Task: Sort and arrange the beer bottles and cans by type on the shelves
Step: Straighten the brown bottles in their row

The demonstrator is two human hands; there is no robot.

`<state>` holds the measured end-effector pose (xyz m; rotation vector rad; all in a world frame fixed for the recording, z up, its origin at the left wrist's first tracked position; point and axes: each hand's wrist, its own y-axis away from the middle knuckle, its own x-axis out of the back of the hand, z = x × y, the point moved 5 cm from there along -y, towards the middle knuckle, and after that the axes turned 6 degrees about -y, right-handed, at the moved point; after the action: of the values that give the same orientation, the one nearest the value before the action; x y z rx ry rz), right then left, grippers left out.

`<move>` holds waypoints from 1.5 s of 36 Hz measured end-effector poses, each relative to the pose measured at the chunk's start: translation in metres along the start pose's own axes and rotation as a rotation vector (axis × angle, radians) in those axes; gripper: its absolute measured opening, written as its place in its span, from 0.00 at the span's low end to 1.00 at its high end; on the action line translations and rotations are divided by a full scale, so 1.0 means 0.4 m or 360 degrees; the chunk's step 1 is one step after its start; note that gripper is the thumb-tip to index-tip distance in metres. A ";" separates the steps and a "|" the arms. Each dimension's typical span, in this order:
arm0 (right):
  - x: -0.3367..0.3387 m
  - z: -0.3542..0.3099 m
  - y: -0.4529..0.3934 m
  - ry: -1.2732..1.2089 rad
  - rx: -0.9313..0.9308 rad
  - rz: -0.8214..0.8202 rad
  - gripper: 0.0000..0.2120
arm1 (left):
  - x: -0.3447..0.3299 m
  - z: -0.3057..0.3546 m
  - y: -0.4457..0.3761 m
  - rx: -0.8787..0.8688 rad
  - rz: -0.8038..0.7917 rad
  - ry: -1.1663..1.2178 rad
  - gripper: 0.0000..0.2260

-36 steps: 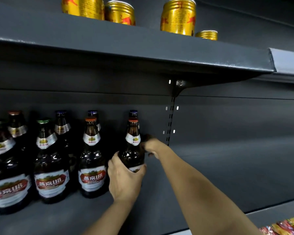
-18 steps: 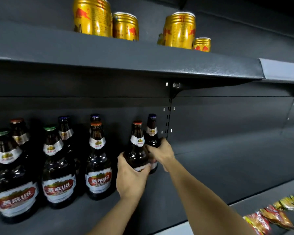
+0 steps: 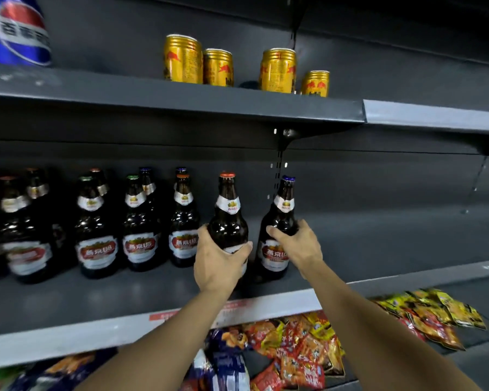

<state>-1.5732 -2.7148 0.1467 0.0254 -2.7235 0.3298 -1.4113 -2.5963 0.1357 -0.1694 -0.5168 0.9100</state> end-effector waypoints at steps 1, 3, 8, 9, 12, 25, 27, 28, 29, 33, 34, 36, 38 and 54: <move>-0.002 -0.011 0.022 0.0002 0.0017 -0.0033 0.24 | 0.023 0.004 0.015 0.0003 0.0022 -0.0002 0.34; -0.016 -0.038 0.070 0.0022 0.0056 -0.0089 0.25 | 0.074 0.004 0.040 0.0015 0.0069 -0.0005 0.33; -0.109 -0.118 0.195 0.0054 0.0181 -0.0247 0.25 | 0.233 -0.029 0.083 0.0063 0.0190 -0.0063 0.32; -0.135 -0.136 0.221 0.0049 0.0203 -0.0283 0.25 | 0.271 -0.039 0.089 0.0072 0.0214 -0.0077 0.32; -0.225 -0.195 0.293 0.0050 0.0249 -0.0370 0.25 | 0.392 -0.080 0.096 0.0109 0.0294 -0.0132 0.31; -0.764 -0.483 0.655 -0.0158 0.0258 -0.0505 0.41 | 1.011 -0.389 0.022 0.0206 0.0597 -0.0229 0.28; -0.839 -0.532 0.708 -0.0147 0.0262 -0.0517 0.37 | 1.099 -0.442 -0.003 0.0221 0.0617 -0.0263 0.28; -0.873 -0.554 0.730 -0.0150 0.0261 -0.0521 0.33 | 1.139 -0.468 -0.017 0.0226 0.0627 -0.0271 0.27; -0.906 -0.574 0.751 -0.0160 0.0262 -0.0532 0.31 | 1.174 -0.490 -0.031 0.0233 0.0639 -0.0268 0.27; -1.031 -0.641 0.817 -0.0168 0.0309 -0.0600 0.27 | 1.287 -0.566 -0.095 0.0247 0.0707 -0.0254 0.27; -1.062 -0.656 0.826 -0.0162 0.0325 -0.0618 0.27 | 1.308 -0.582 -0.113 0.0235 0.0725 -0.0249 0.27; -1.118 -0.685 0.837 -0.0139 0.0350 -0.0646 0.26 | 1.341 -0.609 -0.151 0.0223 0.0746 -0.0230 0.27; -1.169 -0.711 0.841 -0.0122 0.0360 -0.0647 0.26 | 1.365 -0.628 -0.190 0.0206 0.0747 -0.0233 0.27; -1.467 -0.788 0.742 -0.0020 0.0241 -0.0467 0.25 | 1.421 -0.794 -0.435 0.0104 0.0426 -0.0242 0.27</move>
<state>-0.9309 -2.3700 0.1344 0.4646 -2.6504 0.4476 -0.8453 -2.2307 0.1240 -0.1115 -0.6139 1.2060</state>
